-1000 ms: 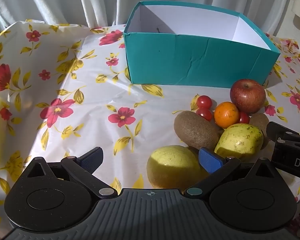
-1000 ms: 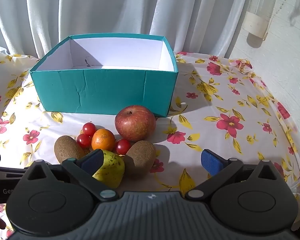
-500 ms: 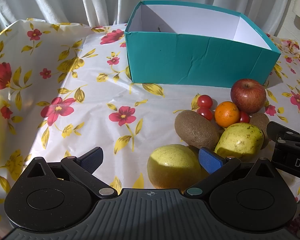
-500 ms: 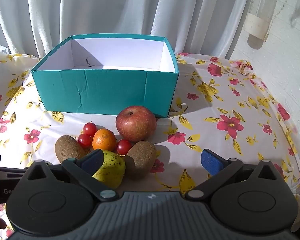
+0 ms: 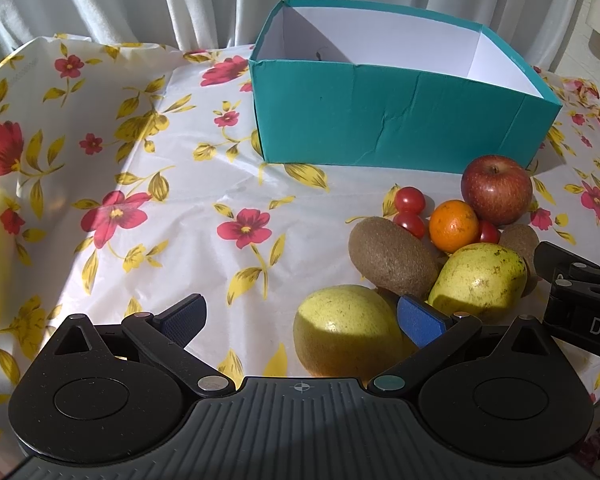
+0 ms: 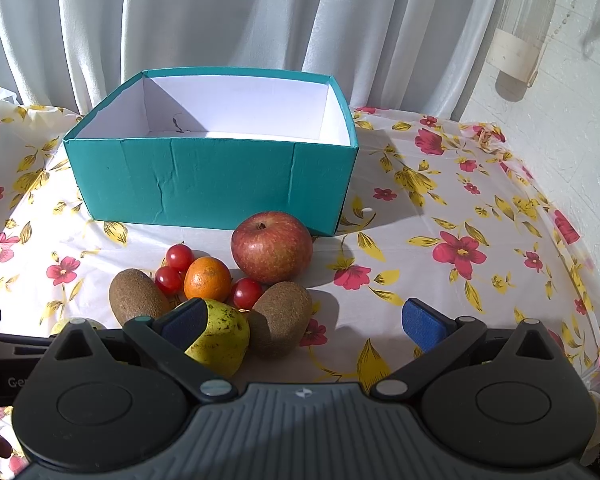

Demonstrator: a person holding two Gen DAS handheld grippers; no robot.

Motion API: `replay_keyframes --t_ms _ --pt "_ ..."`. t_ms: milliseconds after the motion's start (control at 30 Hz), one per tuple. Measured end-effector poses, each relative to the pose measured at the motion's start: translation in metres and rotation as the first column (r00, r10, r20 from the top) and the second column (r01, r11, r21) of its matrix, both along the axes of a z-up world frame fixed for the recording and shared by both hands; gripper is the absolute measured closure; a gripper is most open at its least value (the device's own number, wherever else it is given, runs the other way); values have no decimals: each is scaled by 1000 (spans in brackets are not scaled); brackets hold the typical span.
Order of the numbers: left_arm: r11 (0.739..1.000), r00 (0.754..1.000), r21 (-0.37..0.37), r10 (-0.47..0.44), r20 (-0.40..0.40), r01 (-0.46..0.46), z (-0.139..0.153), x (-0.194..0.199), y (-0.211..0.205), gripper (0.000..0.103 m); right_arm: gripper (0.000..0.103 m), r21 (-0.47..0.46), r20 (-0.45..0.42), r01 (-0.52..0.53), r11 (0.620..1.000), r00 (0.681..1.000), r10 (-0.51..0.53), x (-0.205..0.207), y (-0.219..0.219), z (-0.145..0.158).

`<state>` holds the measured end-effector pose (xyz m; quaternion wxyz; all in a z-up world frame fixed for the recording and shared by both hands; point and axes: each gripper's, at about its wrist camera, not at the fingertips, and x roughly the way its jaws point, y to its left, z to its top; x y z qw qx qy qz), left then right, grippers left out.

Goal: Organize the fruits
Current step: 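Move both tools toward the fruit pile in front of the teal box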

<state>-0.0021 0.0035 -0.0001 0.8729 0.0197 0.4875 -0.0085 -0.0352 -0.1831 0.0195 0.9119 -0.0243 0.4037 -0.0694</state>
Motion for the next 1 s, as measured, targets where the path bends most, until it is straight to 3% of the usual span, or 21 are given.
replay_keyframes --t_ms 1000 --pt "1000 1000 2 15 1 -15 -2 -2 -2 0 0 9 -5 -21 1000 1000 21 1 -3 -3"
